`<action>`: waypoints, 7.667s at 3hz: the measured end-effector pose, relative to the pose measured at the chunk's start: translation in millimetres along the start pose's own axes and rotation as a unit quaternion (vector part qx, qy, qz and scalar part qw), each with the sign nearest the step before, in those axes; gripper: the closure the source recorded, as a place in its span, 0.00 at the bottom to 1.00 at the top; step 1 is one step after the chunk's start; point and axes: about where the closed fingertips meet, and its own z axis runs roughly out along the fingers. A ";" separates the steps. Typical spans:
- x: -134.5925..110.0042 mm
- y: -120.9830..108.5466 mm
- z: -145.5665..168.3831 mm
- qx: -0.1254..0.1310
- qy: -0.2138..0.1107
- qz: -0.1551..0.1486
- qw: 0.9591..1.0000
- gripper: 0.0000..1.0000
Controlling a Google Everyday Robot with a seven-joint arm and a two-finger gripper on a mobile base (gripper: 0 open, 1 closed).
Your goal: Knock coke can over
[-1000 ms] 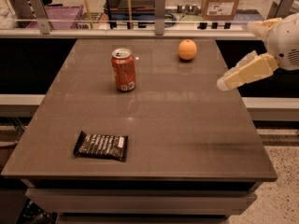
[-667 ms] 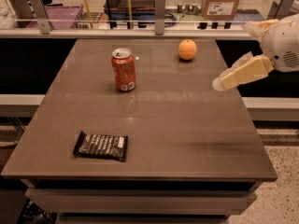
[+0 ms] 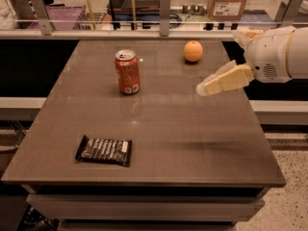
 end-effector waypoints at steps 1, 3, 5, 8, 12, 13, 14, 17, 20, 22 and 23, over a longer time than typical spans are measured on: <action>-4.0 9.4 22.0 -0.015 -0.013 0.008 1.000 0.00; -9.5 14.4 67.9 -0.048 -0.037 0.021 0.998 0.00; -16.1 8.5 107.8 -0.050 -0.092 0.039 0.994 0.00; -33.0 21.0 170.6 -0.097 -0.125 0.042 0.987 0.00; -42.1 63.0 229.4 -0.136 -0.166 0.066 0.974 0.00; -47.4 66.5 239.0 -0.139 -0.176 0.067 0.972 0.00; -48.7 68.4 239.8 -0.141 -0.177 0.066 0.972 0.18; -53.2 74.4 242.8 -0.147 -0.178 0.064 0.971 0.88; -52.1 66.9 235.5 -0.148 -0.167 0.061 0.973 1.00; -39.2 31.1 207.2 -0.124 -0.131 0.057 0.982 1.00; -33.5 17.7 189.8 -0.109 -0.106 0.051 0.987 1.00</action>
Offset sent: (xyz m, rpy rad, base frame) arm 0.0352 0.0610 -0.0337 0.0888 0.0612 0.0952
